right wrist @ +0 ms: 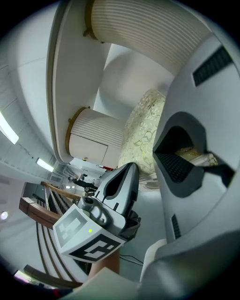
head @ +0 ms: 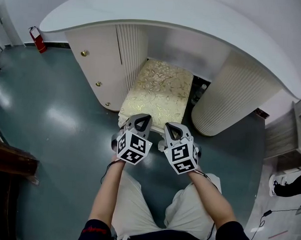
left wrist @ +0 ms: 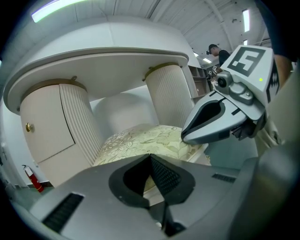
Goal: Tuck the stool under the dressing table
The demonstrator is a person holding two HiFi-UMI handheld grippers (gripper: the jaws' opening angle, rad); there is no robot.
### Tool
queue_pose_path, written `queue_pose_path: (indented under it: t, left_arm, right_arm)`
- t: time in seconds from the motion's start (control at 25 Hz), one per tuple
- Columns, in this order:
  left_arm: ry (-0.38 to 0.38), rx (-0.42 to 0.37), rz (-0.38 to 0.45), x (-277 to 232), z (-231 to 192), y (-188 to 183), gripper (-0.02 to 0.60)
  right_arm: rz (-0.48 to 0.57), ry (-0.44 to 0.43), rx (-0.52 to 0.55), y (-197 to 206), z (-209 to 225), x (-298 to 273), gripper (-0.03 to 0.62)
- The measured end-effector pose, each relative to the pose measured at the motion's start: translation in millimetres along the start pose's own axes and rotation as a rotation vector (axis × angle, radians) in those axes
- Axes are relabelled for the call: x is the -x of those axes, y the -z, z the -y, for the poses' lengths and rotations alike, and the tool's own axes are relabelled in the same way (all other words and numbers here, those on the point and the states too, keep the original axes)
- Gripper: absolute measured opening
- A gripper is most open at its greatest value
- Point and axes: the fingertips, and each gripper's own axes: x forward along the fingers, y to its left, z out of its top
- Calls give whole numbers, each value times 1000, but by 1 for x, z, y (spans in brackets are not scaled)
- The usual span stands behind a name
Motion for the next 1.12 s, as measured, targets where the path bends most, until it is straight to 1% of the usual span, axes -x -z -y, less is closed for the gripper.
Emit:
queue_pose_path:
  t: [0.52,0.68,0.84,1.12]
  left_arm:
    - [-2,-2,-7,-25,-11,-8,17]
    - [-22,-26,-5,-35,-15,-10,15]
    - [-20,-39,-9,-44,-16,-14,17]
    - [-59,-39,-34,-61,-30,-17,17]
  right_arm:
    - [-2,39,2,-1,25,-16,12]
    - [1,55,0,0,33,-23,12]
    - [-4,74,-9,2,44,-28,12]
    - [-5,75,38,-3,56,-43,12]
